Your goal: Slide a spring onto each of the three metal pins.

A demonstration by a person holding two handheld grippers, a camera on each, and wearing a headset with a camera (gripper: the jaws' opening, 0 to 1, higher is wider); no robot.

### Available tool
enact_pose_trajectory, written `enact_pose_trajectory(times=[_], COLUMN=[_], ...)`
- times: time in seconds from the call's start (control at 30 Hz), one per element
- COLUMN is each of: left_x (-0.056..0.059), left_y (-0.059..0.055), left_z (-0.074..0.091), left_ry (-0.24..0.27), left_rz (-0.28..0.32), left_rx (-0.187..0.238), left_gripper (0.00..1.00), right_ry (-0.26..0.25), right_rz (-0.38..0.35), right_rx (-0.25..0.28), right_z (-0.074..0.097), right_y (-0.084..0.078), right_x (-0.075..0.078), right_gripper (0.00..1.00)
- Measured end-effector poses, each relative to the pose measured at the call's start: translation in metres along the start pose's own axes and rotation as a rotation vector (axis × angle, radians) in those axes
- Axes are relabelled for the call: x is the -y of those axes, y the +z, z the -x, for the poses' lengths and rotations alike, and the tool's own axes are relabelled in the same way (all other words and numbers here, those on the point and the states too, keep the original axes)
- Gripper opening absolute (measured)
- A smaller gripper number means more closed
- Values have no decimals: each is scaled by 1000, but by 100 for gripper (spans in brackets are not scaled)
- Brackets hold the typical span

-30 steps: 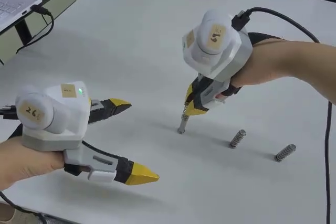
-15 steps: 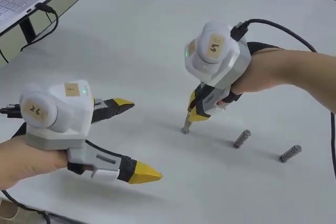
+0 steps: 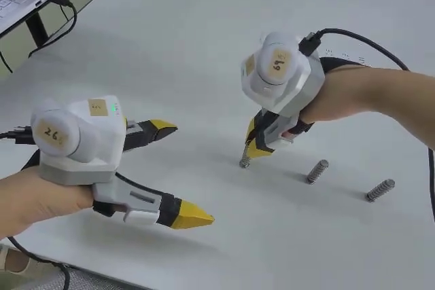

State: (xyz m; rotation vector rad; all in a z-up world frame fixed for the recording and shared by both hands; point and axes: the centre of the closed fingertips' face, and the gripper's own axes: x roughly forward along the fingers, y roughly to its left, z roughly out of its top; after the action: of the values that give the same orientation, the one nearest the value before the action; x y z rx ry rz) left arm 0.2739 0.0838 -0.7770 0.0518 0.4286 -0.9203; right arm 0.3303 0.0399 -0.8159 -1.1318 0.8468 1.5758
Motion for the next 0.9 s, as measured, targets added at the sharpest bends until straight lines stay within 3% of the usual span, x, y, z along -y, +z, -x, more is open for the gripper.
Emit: enact_pose_trajectory(times=[0.4,0.9], left_x=[0,1], left_y=[1,4], left_z=[-1,-1], left_ry=[-3,-8], left_rz=[-1,-8], left_rx=[4,11], left_gripper=[96,96], right_ry=[4,13], right_rz=[-11,28], right_rx=[12,-28], right_z=[-5,-7], right_y=[1,-5], right_x=[-3,-6], right_gripper=[7,9])
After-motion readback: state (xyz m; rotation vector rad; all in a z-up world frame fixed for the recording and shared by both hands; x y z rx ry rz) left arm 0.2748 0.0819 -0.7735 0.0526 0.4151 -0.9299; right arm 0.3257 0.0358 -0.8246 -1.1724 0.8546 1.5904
